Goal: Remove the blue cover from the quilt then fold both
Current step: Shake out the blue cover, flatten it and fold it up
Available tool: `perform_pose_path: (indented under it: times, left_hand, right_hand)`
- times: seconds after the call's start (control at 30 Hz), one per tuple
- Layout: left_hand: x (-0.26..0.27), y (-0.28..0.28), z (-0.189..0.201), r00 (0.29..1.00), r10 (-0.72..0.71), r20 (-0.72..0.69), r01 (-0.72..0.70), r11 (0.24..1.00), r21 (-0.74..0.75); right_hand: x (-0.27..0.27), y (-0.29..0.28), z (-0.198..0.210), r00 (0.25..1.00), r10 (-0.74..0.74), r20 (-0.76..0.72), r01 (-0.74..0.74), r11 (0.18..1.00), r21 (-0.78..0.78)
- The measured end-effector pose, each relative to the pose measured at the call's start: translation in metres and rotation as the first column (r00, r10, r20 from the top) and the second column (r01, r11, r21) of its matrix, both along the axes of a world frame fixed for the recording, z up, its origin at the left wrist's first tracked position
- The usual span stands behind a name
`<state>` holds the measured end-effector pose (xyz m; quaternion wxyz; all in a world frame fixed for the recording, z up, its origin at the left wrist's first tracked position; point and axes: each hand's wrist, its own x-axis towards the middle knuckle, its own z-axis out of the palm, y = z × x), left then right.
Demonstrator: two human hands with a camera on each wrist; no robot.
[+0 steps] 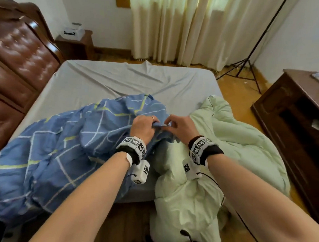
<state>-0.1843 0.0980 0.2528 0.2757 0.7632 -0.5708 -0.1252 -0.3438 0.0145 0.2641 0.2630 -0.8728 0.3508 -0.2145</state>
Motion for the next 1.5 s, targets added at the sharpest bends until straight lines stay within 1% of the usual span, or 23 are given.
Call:
perform_pose_path:
  times: [0.07, 0.1, 0.2, 0.23, 0.27, 0.33, 0.4, 0.47, 0.5, 0.53, 0.57, 0.6, 0.7, 0.77, 0.8, 0.9, 0.97, 1.03, 1.1, 1.2, 1.23, 1.33, 1.5]
  left_hand:
    - [-0.012, 0.005, -0.005, 0.984, 0.045, -0.17, -0.05, 0.998, -0.025]
    - [-0.017, 0.01, -0.007, 0.973, 0.055, -0.223, -0.065, 0.997, -0.038]
    - [-0.027, 0.028, -0.007, 0.962, 0.056, -0.269, -0.071, 0.997, -0.043]
    - [-0.031, 0.035, -0.005, 0.955, 0.057, -0.291, -0.07, 0.997, -0.034]
    - [-0.033, 0.041, -0.002, 0.948, 0.055, -0.313, -0.072, 0.997, -0.042]
    - [-0.035, 0.055, 0.004, 0.933, 0.076, -0.352, -0.101, 0.993, -0.055]
    - [-0.035, 0.065, 0.012, 0.911, 0.147, -0.385, -0.185, 0.981, -0.063]
    - [-0.037, 0.071, 0.018, 0.885, 0.226, -0.408, -0.276, 0.959, -0.068]
    - [-0.04, 0.074, 0.02, 0.867, 0.271, -0.417, -0.327, 0.943, -0.068]
    - [-0.044, 0.077, 0.021, 0.847, 0.315, -0.428, -0.378, 0.923, -0.067]
    - [-0.048, 0.08, 0.019, 0.826, 0.36, -0.435, -0.424, 0.904, -0.056]
    - [-0.053, 0.082, 0.016, 0.808, 0.401, -0.43, -0.461, 0.886, -0.04]
    - [-0.076, 0.083, 0.006, 0.775, 0.515, -0.366, -0.55, 0.835, 0.013]
    - [-0.098, 0.078, 0.004, 0.759, 0.59, -0.277, -0.586, 0.804, 0.106]
    - [-0.111, 0.076, 0.001, 0.77, 0.6, -0.218, -0.574, 0.8, 0.174]
    - [-0.15, 0.061, -0.008, 0.855, 0.505, -0.116, -0.449, 0.834, 0.323]
    - [-0.175, 0.046, -0.01, 0.888, 0.442, -0.127, -0.379, 0.86, 0.342]
    - [-0.201, 0.028, -0.008, 0.907, 0.392, -0.153, -0.336, 0.893, 0.298]
    - [-0.229, 0.008, -0.006, 0.93, 0.329, -0.164, -0.288, 0.929, 0.233]
    - [-0.277, -0.022, -0.005, 0.953, 0.254, -0.167, -0.227, 0.96, 0.165]
    - [-0.294, -0.029, -0.002, 0.953, 0.253, -0.165, -0.233, 0.964, 0.131]
    - [-0.343, -0.044, 0.012, 0.934, 0.319, -0.162, -0.317, 0.948, 0.035]
    - [-0.39, -0.059, 0.033, 0.943, 0.324, -0.079, -0.32, 0.945, 0.063]
  right_hand:
    - [-0.023, 0.006, -0.008, 0.998, -0.003, -0.065, 0.009, 0.996, 0.087]
    - [-0.036, 0.005, -0.016, 0.993, -0.041, -0.107, 0.057, 0.987, 0.153]
    - [-0.07, -0.008, -0.055, 0.94, -0.209, -0.271, 0.295, 0.894, 0.336]
    - [-0.079, -0.009, -0.07, 0.912, -0.221, -0.345, 0.351, 0.856, 0.379]
    - [-0.083, -0.009, -0.084, 0.887, -0.199, -0.416, 0.381, 0.825, 0.418]
    - [-0.079, -0.003, -0.111, 0.872, -0.108, -0.477, 0.375, 0.772, 0.512]
    - [-0.063, 0.009, -0.129, 0.915, -0.011, -0.404, 0.272, 0.755, 0.596]
    - [-0.046, 0.014, -0.144, 0.962, 0.018, -0.273, 0.16, 0.772, 0.615]
    - [-0.039, 0.013, -0.148, 0.975, 0.025, -0.219, 0.11, 0.806, 0.582]
    - [-0.034, 0.009, -0.15, 0.978, 0.02, -0.21, 0.094, 0.851, 0.516]
    - [-0.032, 0.004, -0.149, 0.977, -0.007, -0.212, 0.107, 0.878, 0.466]
    - [-0.032, -0.004, -0.145, 0.983, -0.043, -0.179, 0.124, 0.875, 0.468]
    - [-0.053, -0.035, -0.116, 0.98, -0.199, 0.014, 0.152, 0.793, 0.59]
    - [-0.071, -0.054, -0.09, 0.918, -0.371, 0.142, 0.195, 0.732, 0.653]
    - [-0.081, -0.062, -0.074, 0.877, -0.432, 0.211, 0.184, 0.707, 0.682]
    - [-0.105, -0.085, -0.034, 0.746, -0.529, 0.404, 0.029, 0.633, 0.774]
    - [-0.126, -0.096, -0.008, 0.749, -0.487, 0.45, -0.001, 0.678, 0.735]
    - [-0.152, -0.099, 0.015, 0.778, -0.399, 0.485, -0.056, 0.725, 0.687]
    - [-0.182, -0.095, 0.03, 0.776, -0.341, 0.53, -0.145, 0.722, 0.677]
    - [-0.234, -0.091, 0.04, 0.803, -0.299, 0.515, -0.166, 0.719, 0.675]
    - [-0.251, -0.09, 0.043, 0.811, -0.291, 0.507, -0.156, 0.728, 0.668]
    - [-0.296, -0.093, 0.049, 0.851, -0.237, 0.469, -0.098, 0.805, 0.586]
    - [-0.349, -0.108, 0.045, 0.875, -0.164, 0.456, -0.072, 0.886, 0.457]
